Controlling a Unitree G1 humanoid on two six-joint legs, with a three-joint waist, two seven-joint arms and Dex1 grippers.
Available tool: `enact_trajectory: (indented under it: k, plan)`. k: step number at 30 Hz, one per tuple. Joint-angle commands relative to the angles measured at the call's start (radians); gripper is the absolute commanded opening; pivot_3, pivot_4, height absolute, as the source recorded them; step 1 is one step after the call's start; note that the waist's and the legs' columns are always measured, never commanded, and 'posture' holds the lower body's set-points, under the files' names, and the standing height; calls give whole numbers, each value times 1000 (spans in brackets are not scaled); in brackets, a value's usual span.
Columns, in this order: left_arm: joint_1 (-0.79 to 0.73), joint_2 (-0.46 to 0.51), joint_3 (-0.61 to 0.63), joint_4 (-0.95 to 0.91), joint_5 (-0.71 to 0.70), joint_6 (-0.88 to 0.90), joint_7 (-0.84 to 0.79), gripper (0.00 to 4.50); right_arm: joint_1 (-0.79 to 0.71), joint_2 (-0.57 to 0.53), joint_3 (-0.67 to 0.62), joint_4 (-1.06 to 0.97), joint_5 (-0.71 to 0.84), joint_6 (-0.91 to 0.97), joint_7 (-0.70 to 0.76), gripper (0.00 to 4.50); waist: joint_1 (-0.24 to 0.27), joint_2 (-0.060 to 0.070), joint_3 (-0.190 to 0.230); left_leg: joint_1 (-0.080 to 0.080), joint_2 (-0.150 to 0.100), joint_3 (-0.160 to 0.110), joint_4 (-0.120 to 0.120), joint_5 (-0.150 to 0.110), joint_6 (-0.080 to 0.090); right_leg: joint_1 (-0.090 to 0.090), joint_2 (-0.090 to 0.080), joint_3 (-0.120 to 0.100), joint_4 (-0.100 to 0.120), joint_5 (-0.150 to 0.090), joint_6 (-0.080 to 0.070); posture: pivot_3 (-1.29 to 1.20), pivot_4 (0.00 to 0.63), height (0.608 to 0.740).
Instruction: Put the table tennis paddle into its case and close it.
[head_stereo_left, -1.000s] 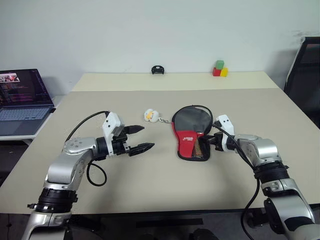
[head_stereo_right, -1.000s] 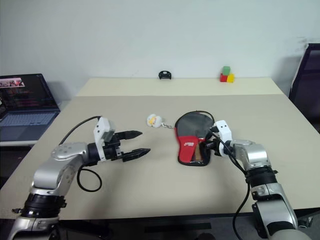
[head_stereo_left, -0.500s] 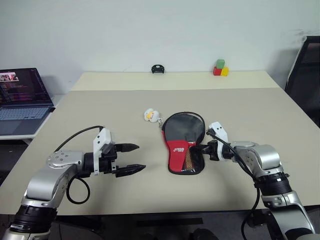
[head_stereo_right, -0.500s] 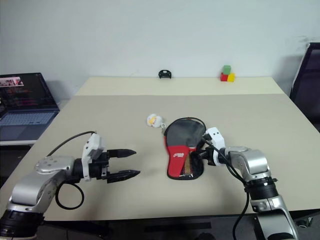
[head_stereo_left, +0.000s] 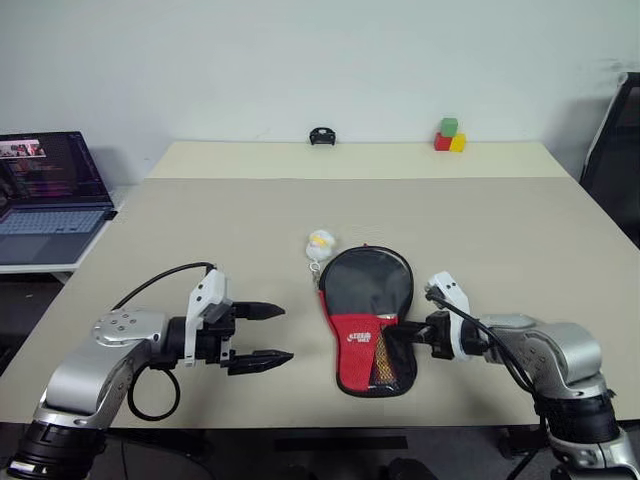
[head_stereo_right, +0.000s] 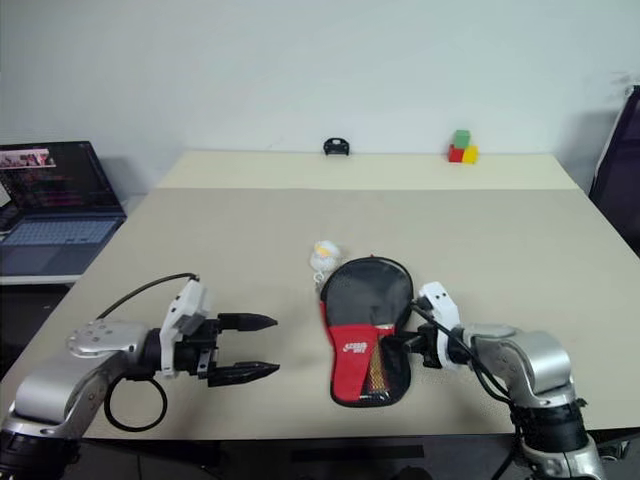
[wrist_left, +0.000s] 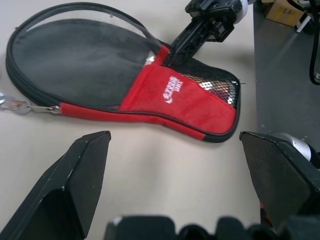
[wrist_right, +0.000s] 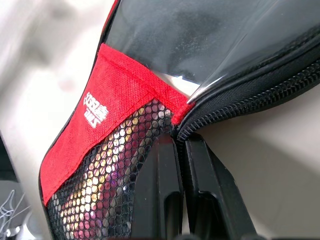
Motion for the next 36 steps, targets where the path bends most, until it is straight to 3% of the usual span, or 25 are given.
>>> enact_trajectory:
  k: [1, 8, 25, 28, 36]
  plan:
    - [-7, 16, -3, -30, -14, 4, -12, 4500, 36, 24, -50, -100, 61, 75, -28, 15, 0, 0, 0, 0, 0, 0, 0, 0, 0, 0, 0, 0, 0, 0, 0, 0, 150, 740]
    - [-17, 11, -12, -24, -10, 6, -15, 4500, 80, 69, -87, -161, 90, 139, -76, 15, 0, 0, 0, 0, 0, 0, 0, 0, 0, 0, 0, 0, 0, 0, 0, 0, 150, 740]
    - [-20, 8, -20, -22, -8, 3, -10, 4500, 130, 30, -84, -175, 107, 125, -114, 15, 1, 0, 0, 0, 0, 0, 0, 0, 0, 0, 0, 0, 0, 0, 0, 0, 150, 740]
    - [-20, 6, -22, -23, -7, 2, -9, 4500, 126, 43, -102, -162, 96, 124, -143, 703, 1, 0, 0, 0, 0, 0, 0, 0, 0, 1, 0, 0, 0, 0, 0, 0, 150, 740]
    - [-11, 1, -24, -24, -3, -5, -1, 4500, 199, -66, -188, -177, 136, 90, -104, 3362, 10, -2, -1, 1, -1, 0, 1, 0, 0, 3, -1, -1, 0, 0, 0, 0, 150, 740]
